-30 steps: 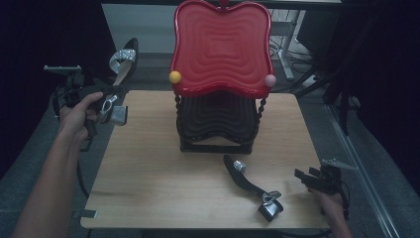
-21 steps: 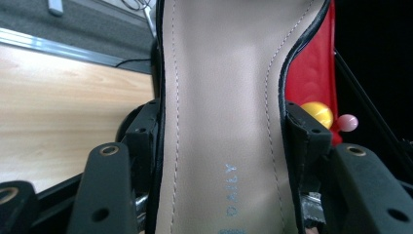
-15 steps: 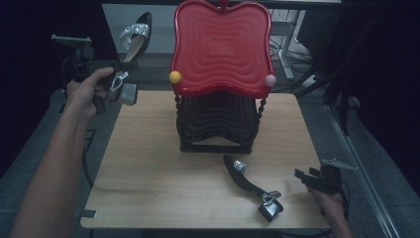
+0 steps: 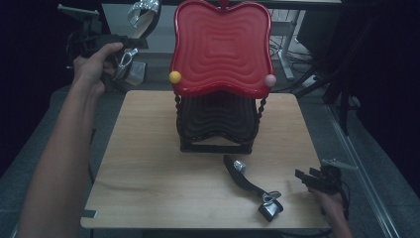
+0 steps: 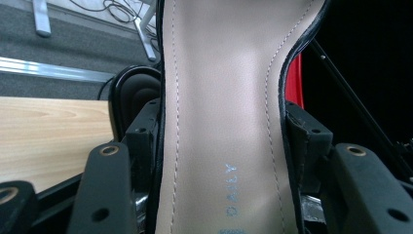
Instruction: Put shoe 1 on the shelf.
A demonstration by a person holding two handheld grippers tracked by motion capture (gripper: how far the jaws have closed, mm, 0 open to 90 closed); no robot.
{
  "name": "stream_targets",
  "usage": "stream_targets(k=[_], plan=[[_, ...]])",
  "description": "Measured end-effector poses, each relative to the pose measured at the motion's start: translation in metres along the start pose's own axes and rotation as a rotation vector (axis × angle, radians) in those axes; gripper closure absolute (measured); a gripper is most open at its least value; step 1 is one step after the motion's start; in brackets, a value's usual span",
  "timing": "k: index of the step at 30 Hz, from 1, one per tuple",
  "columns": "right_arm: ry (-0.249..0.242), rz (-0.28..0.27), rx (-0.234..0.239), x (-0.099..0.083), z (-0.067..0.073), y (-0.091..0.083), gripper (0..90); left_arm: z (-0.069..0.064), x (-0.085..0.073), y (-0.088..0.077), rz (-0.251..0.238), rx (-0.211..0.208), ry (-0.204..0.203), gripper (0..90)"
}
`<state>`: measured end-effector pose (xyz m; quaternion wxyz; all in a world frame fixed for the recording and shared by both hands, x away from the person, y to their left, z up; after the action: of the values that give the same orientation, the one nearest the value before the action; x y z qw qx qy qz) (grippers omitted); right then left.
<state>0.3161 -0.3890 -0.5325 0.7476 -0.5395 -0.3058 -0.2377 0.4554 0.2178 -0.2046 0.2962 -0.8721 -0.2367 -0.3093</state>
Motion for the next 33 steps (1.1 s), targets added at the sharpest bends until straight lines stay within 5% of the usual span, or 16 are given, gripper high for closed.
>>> stream_targets(k=[8,17,30,33], plan=[[0.004,0.002,-0.003,0.0,0.0,0.001,31.3,-0.028,0.008,0.02,0.024,0.015,0.03,42.8],[0.004,-0.001,-0.002,0.0,0.0,0.001,31.3,-0.063,0.01,0.044,0.048,-0.018,0.053,42.8],[0.012,-0.002,0.003,0.0,0.0,0.001,31.3,-0.089,0.007,0.082,0.063,0.038,0.068,42.7],[0.006,-0.002,0.004,0.0,0.0,0.002,31.1,-0.091,0.003,0.095,0.041,0.084,0.065,42.7]])
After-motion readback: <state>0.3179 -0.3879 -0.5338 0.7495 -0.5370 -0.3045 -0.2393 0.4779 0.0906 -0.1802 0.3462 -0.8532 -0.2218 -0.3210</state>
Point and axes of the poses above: each handheld gripper's, and its own axes: y roughly forward along the jaws, x roughly out of its top, z roughly to its left, the point moved 3 cm from there along y, roughly forward along the jaws, and after that the axes turned 1 degree about y, right-handed, at the moved point
